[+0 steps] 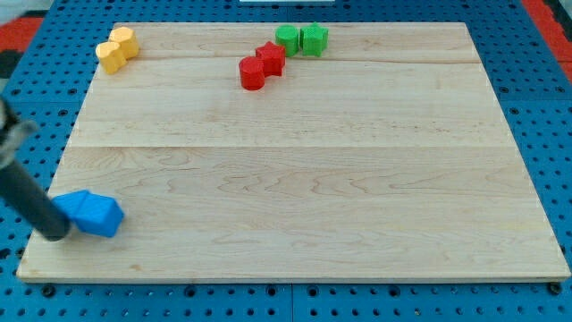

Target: Push the blue cube diagonally to the top right of the blue triangle

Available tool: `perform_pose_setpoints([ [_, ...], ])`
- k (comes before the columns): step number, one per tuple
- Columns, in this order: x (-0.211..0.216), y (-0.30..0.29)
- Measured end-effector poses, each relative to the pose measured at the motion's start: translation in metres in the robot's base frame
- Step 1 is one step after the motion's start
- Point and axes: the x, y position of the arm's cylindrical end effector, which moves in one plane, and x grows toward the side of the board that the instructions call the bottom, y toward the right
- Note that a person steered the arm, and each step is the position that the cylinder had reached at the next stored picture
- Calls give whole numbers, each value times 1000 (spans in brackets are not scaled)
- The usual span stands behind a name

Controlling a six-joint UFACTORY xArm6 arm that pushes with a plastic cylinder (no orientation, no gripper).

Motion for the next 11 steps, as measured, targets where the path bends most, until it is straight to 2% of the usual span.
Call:
perform_pose_setpoints([
  [1, -29, 57],
  [2, -6, 100],
  [3, 8, 88],
  [4, 49, 131],
  [5, -9, 159],
  [6, -13, 135],
  [7, 2, 125],
  [8, -23, 80],
  [10, -96, 148],
  [11, -85, 104],
])
